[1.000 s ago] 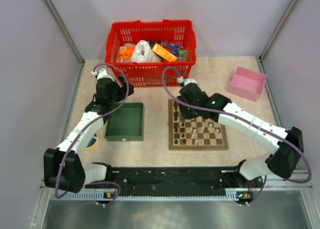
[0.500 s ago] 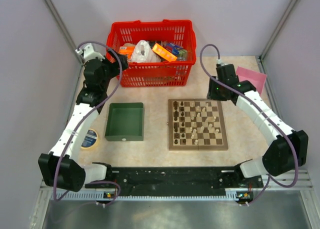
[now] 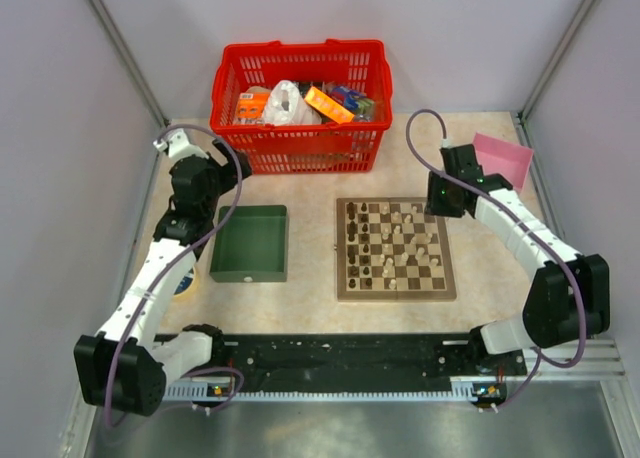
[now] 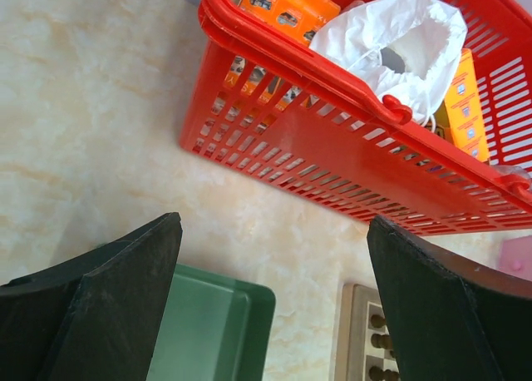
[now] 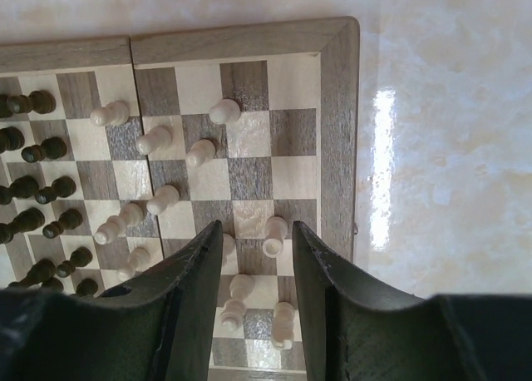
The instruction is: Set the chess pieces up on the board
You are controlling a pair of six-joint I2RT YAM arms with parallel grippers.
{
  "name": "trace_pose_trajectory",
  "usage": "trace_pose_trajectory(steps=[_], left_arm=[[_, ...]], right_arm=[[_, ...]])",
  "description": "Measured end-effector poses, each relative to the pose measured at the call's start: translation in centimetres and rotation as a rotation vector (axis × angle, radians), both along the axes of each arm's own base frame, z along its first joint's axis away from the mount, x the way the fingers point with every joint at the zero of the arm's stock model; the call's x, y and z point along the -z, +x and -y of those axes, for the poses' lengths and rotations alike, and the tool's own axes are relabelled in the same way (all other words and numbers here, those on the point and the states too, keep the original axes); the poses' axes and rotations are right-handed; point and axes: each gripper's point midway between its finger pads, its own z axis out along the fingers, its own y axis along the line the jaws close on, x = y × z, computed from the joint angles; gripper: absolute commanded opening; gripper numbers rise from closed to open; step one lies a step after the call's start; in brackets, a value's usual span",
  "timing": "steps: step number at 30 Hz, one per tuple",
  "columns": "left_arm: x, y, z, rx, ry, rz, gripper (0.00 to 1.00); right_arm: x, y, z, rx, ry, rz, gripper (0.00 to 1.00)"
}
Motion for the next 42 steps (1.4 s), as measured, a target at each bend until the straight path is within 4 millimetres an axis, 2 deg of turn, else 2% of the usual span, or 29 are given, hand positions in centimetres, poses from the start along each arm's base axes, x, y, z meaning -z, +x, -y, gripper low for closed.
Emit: trace_pose_trajectory(steps=[4,10,13,22,30,39,42], left_arm=[[0.3,0.4,0.1,0.016,0.022,-0.027,0.99],[0.9,0.6,0.8,0.057,0.017,-0.045,0.99],[0.8,0.6,0.8,0.059,0.016,-0.041,0.99],[0.7,0.7,0.2,0.045,0.015,-0.038,0.99],[1.1,0.9,0.1,0.042,0.011,-0.046,0.99],[1.8,1.2,0.1,0.044,0.004,-0.050,0.99],[1.9,1.2,0.0,0.041,0.001,-0.050,0.99]], right_arm=[[1.2,-0.6,-0.1,-0.004,0.010,-0.021,0.39],[4.0,-3.0,0.3,0.001,0.004,-0.101,0.39],[4.7,-3.6,0.3,0.000,0.005,-0.120,0.39],[5.0,-3.3,0.1,-0.002,0.014,-0.110,0.38],[6.0,-3.0,-0.1,-0.009,0.018,-0.130,0.31],[6.1,-3.0,-0.1,-0.010,0.016,-0.133,0.29],[6.2,-3.1,-0.2,-0.012,0.017,-0.139,0.25]])
